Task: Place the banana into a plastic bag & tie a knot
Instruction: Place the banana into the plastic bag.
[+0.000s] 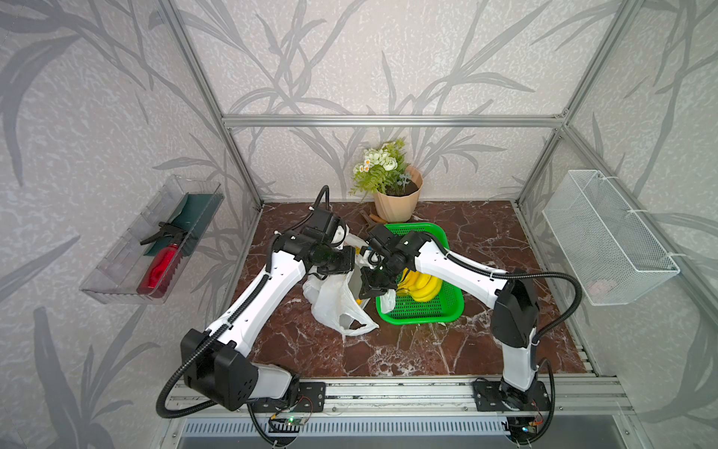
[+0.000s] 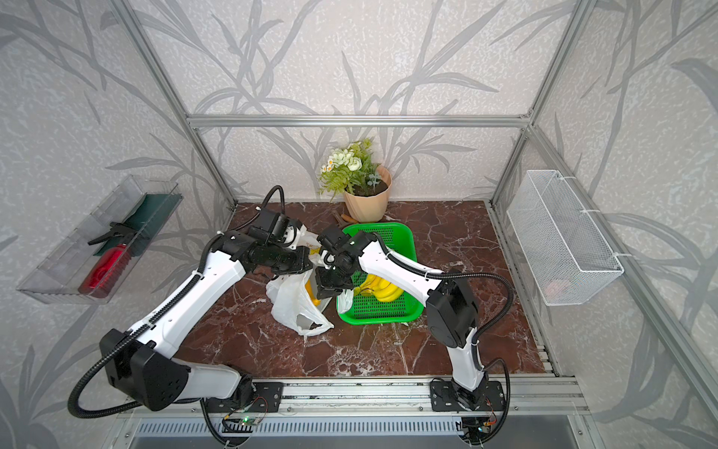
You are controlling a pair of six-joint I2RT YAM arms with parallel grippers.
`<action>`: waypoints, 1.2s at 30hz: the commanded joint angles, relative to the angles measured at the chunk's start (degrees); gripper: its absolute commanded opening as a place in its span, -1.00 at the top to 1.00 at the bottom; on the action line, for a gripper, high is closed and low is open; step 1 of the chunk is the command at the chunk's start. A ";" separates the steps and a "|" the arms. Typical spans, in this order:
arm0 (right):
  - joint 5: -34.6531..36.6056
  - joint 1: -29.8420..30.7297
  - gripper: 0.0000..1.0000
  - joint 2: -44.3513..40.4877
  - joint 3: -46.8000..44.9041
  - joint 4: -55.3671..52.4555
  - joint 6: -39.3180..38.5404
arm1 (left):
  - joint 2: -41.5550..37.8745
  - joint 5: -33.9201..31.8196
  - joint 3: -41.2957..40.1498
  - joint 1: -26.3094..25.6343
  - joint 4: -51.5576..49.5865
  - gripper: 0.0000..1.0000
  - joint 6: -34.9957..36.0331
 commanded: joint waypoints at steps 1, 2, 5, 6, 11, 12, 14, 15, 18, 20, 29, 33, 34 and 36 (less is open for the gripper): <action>3.49 -2.46 1.00 -1.03 -7.16 20.22 14.67 | -1.37 2.37 -1.35 -0.18 1.47 1.00 -3.10; 4.51 -3.04 1.00 -1.00 -8.99 23.18 17.20 | -1.26 2.72 -1.53 -0.22 1.89 1.00 -4.11; 5.92 -4.06 1.00 -0.40 -12.64 33.07 22.20 | -0.77 4.04 -2.14 -0.22 3.56 1.00 -6.87; 6.46 -4.08 1.00 0.26 -12.48 34.94 23.01 | -0.83 4.49 -2.56 -0.22 4.50 1.00 -7.67; 10.45 -3.06 1.00 3.65 -8.91 33.77 24.28 | -0.24 5.55 -3.57 0.05 6.61 1.00 -9.08; 11.38 -2.90 0.95 4.21 -8.65 31.91 25.03 | -0.14 5.79 -3.27 0.14 6.41 1.00 -9.11; 12.18 -2.76 0.57 4.52 -8.46 28.75 25.10 | -0.36 5.58 -2.49 0.56 5.71 1.00 -8.78; 13.47 -2.63 0.37 3.94 -7.78 25.66 23.51 | -0.60 5.23 -1.92 0.82 4.84 1.00 -8.43; 17.28 -2.58 -0.04 0.47 -7.46 21.10 18.77 | -1.34 2.88 0.32 2.22 0.00 1.00 -6.52; 18.10 -2.60 -0.15 -1.75 -7.15 18.88 17.00 | -1.67 -0.31 1.66 3.37 -4.19 1.00 -4.83; 20.35 -1.54 -0.10 -5.60 -7.44 8.17 17.22 | -1.46 -1.99 1.93 7.87 -5.98 1.00 -1.85; 19.11 -0.47 -0.01 -3.63 -7.78 9.78 20.68 | -0.66 -1.37 2.32 7.96 -5.43 1.00 -1.95; 19.11 -0.10 -0.01 -3.27 -7.65 9.90 21.49 | -0.65 -1.33 2.24 7.96 -5.31 1.00 -2.02; 19.42 0.78 0.04 -2.53 -7.40 10.12 23.45 | -0.73 -1.18 1.97 7.96 -4.83 1.00 -2.13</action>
